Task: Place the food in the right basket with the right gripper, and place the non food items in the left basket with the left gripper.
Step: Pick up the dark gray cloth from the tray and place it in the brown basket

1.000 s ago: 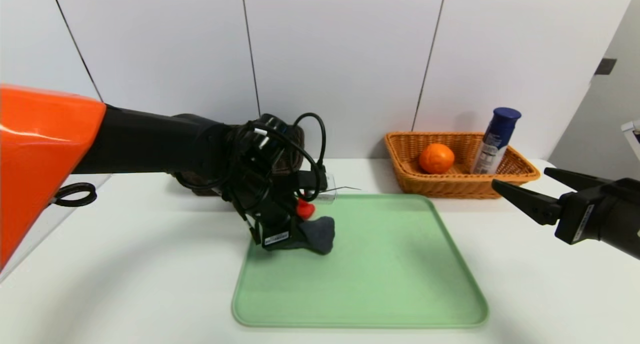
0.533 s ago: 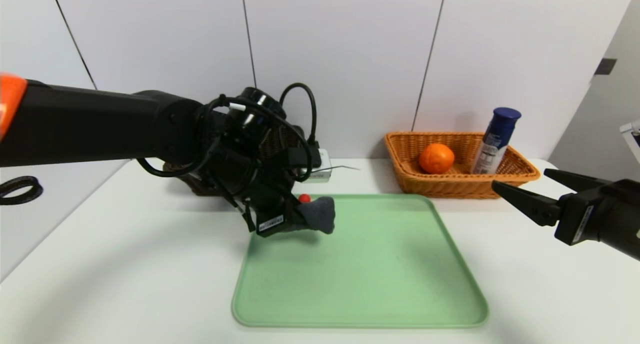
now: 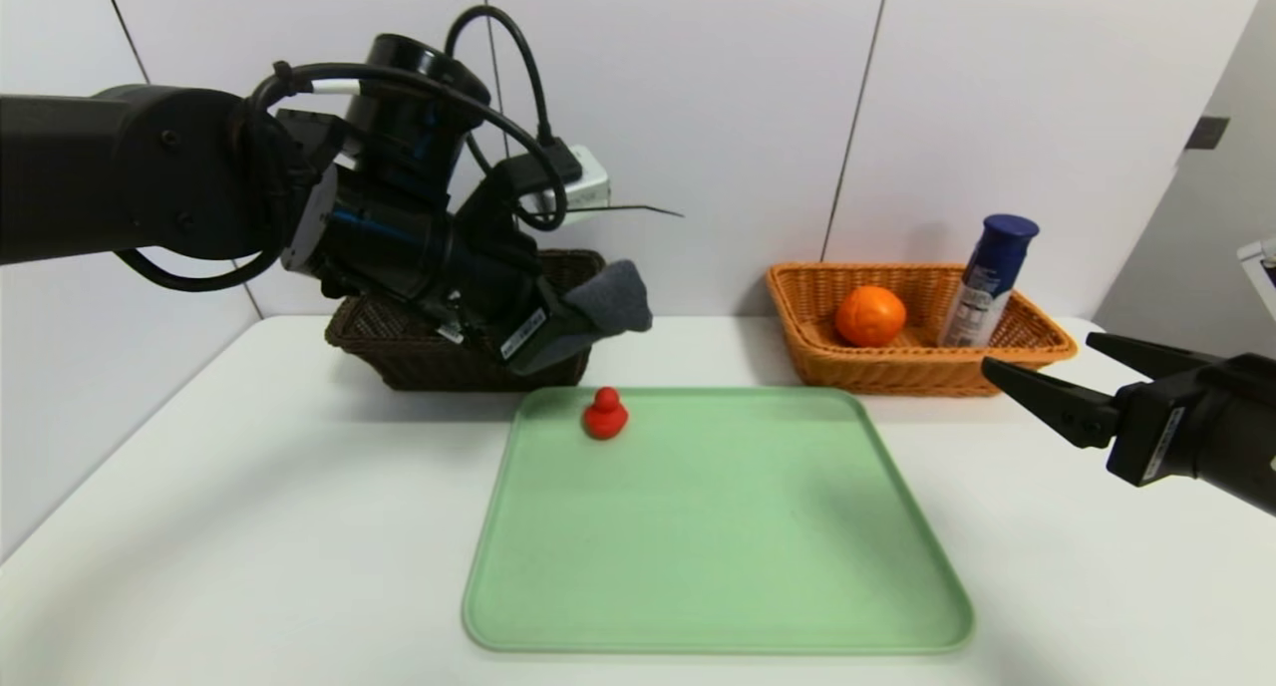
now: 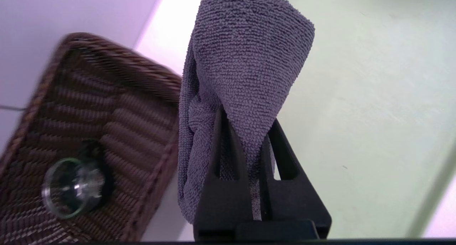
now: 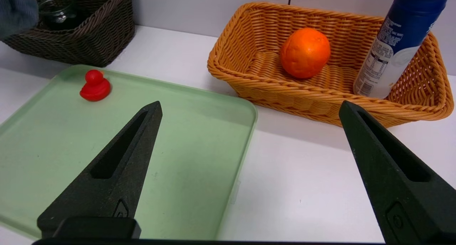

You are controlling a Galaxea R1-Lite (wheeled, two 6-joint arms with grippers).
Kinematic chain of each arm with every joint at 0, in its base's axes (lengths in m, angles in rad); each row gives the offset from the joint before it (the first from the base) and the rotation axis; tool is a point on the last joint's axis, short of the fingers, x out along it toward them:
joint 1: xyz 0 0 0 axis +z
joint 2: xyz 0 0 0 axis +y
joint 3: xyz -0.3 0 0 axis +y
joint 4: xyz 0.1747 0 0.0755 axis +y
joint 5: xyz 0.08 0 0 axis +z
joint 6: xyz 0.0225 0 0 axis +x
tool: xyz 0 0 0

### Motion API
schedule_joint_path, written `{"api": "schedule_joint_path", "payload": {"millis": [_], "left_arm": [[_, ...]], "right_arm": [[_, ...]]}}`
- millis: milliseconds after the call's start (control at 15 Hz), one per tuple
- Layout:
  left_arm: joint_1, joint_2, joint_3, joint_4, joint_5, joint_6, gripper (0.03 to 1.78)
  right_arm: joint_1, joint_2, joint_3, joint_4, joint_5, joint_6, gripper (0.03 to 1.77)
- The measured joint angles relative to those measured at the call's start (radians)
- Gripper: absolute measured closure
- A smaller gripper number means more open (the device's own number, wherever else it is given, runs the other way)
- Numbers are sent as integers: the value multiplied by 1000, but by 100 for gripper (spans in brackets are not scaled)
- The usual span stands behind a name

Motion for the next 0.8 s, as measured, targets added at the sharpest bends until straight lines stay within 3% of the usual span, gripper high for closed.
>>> {"api": "schedule_joint_path", "payload": {"millis": [533, 800], "left_arm": [[180, 70, 2, -257, 63, -188, 168], [194, 145, 0, -363, 160, -252, 168]], "right_arm": [[-6, 7, -16, 2, -1, 0, 9], [-16, 16, -31, 2, -1, 0, 9]]}}
